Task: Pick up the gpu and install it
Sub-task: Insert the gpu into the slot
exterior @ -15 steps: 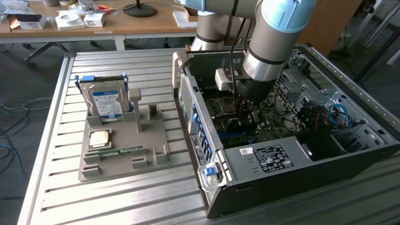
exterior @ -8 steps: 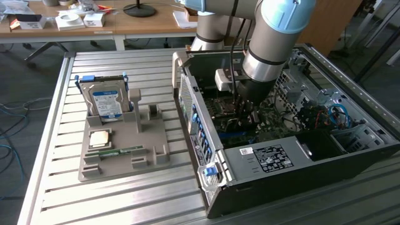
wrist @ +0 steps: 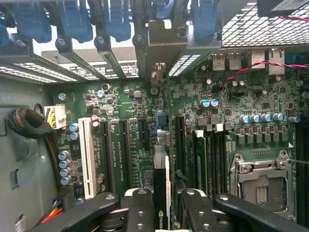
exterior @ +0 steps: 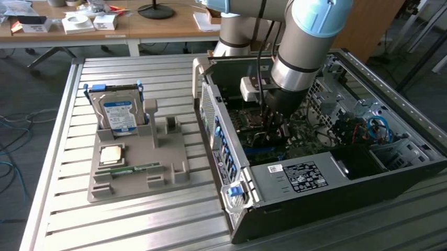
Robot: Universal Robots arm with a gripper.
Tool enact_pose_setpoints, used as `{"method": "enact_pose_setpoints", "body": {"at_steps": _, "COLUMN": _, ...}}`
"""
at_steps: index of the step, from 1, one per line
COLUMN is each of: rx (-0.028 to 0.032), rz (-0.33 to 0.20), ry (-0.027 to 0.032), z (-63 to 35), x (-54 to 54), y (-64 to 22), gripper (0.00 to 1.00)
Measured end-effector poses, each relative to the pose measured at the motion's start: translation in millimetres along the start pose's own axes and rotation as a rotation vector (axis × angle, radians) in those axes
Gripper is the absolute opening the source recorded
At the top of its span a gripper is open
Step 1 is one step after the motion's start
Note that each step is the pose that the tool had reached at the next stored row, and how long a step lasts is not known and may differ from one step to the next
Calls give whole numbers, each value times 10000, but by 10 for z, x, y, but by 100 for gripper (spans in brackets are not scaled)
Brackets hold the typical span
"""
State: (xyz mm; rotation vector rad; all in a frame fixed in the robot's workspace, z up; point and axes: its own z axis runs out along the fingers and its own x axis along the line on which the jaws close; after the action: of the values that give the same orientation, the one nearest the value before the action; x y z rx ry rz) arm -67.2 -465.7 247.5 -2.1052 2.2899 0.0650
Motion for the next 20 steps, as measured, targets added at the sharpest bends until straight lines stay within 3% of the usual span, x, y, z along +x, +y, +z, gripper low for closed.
{"method": "enact_pose_setpoints", "body": {"at_steps": 6, "rx": 0, "rz": 0, "ry": -1, "z": 0, "x": 0, "y": 0, "gripper": 27}}
{"method": "enact_pose_setpoints", "body": {"at_steps": 7, "rx": 0, "rz": 0, "ry": 0, "z": 0, "x": 0, "y": 0, "gripper": 34}}
{"method": "enact_pose_setpoints", "body": {"at_steps": 12, "rx": 0, "rz": 0, "ry": 2, "z": -21, "x": -1, "y": 0, "gripper": 34}}
{"method": "enact_pose_setpoints", "body": {"at_steps": 20, "rx": 1, "rz": 0, "ry": -1, "z": -251, "x": -13, "y": 3, "gripper": 34}}
